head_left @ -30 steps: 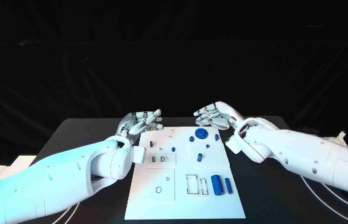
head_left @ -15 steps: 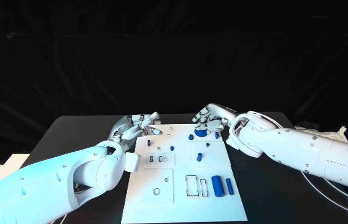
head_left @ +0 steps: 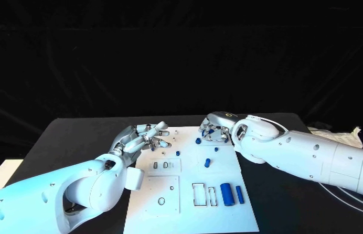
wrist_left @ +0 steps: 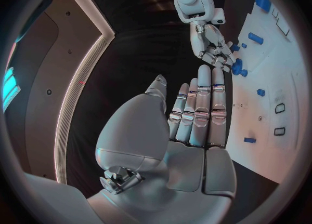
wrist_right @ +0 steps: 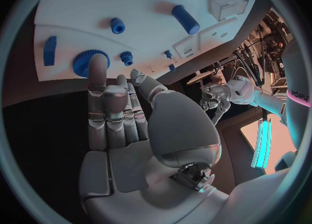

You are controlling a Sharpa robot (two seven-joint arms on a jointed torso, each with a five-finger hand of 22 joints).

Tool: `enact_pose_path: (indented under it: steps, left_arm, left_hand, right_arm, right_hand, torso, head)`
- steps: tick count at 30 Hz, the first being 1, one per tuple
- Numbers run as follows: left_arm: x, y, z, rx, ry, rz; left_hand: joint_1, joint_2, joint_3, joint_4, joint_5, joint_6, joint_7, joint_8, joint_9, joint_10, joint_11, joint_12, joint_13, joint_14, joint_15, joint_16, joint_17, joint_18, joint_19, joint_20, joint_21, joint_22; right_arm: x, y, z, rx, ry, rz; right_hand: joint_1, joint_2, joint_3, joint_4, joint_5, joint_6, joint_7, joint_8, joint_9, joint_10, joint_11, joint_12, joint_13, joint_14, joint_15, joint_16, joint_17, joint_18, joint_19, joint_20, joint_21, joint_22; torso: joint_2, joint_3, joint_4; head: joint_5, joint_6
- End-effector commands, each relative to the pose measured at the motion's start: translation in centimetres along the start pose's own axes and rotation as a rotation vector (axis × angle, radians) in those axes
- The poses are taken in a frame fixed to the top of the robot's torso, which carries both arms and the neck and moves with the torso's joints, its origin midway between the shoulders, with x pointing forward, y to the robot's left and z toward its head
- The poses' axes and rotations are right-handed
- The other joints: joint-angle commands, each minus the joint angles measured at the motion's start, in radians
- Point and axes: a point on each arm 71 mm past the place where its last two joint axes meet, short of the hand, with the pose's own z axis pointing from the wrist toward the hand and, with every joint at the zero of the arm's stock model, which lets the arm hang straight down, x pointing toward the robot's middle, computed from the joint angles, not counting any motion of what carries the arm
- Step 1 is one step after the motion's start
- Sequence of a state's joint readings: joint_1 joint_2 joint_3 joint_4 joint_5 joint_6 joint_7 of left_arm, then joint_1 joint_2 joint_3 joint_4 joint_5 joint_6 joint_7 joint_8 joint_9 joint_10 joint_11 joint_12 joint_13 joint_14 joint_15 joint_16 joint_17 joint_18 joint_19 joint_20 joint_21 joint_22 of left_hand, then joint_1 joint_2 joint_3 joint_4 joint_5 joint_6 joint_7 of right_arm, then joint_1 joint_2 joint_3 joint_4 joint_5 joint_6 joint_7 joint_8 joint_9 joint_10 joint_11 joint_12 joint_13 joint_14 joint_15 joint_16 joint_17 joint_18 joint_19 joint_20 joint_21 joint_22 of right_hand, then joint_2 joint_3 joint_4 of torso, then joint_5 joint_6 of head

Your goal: Assemble the parts on the task board

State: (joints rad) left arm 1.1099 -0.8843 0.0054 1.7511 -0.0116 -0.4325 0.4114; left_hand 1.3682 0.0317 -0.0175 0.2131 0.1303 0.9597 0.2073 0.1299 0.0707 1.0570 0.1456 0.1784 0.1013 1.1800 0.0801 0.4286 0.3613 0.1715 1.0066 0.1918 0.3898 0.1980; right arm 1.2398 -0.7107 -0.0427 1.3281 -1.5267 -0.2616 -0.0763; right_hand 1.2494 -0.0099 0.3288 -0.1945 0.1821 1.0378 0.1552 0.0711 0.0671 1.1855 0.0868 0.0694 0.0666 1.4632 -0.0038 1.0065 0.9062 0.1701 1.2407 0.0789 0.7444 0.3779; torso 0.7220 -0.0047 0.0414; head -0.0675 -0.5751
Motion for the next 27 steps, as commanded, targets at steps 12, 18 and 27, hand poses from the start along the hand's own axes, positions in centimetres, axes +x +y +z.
enact_pose_path:
  steps: [12, 18, 27]
  left_arm:
    - [0.6, -1.0, -0.4, 0.0, 0.034, -0.045]
    - [0.6, -1.1, -0.4, 0.003, 0.034, -0.045]
    - [0.5, -1.3, -0.3, 0.004, 0.033, -0.043]
  left_hand:
    - [0.0, 0.013, -0.009, -0.001, 0.003, -0.001, 0.007, -0.007, -0.001, -0.014, 0.004, 0.002, 0.002, -0.023, 0.004, 0.025, 0.019, 0.008, 0.008, 0.0, 0.013, 0.007]
    - [0.0, 0.013, -0.011, -0.002, 0.003, -0.003, 0.009, -0.008, -0.001, -0.016, 0.006, 0.002, 0.002, -0.027, 0.005, 0.032, 0.024, 0.008, 0.007, 0.0, 0.015, 0.009]
    - [0.0, 0.013, -0.013, -0.003, 0.002, -0.004, 0.01, -0.009, -0.001, -0.019, 0.007, 0.002, 0.002, -0.033, 0.006, 0.04, 0.03, 0.007, 0.005, 0.0, 0.017, 0.011]
  right_arm:
    - [0.2, 0.7, 0.4, -0.004, 0.054, -0.125]
    - [0.1, 0.8, 0.4, -0.006, 0.054, -0.135]
    - [-0.2, 1.1, 0.4, -0.003, 0.013, -0.146]
  right_hand:
    - [-0.004, -0.034, 0.028, 0.037, -0.022, -0.001, -0.007, -0.005, 0.001, -0.018, 0.0, -0.004, -0.001, 0.041, 0.005, 0.097, 0.098, 0.012, -0.035, 0.006, 0.063, 0.043]
    - [-0.003, -0.035, 0.032, 0.041, -0.022, 0.001, -0.008, -0.004, 0.002, -0.018, -0.001, -0.004, -0.001, 0.04, 0.005, 0.102, 0.102, 0.012, -0.038, 0.006, 0.068, 0.047]
    - [-0.001, -0.032, 0.048, 0.06, -0.024, 0.009, -0.008, -0.001, 0.003, -0.01, -0.002, -0.001, 0.0, 0.037, 0.004, 0.117, 0.116, 0.013, -0.05, 0.007, 0.086, 0.059]
  torso:
    - [0.042, 0.0008, 0.0091]
    - [0.051, 0.0004, 0.0122]
    - [0.057, 0.0001, 0.0145]
  head:
    - [-0.006, 0.001]
    - [-0.008, -0.004]
    - [-0.013, -0.011]
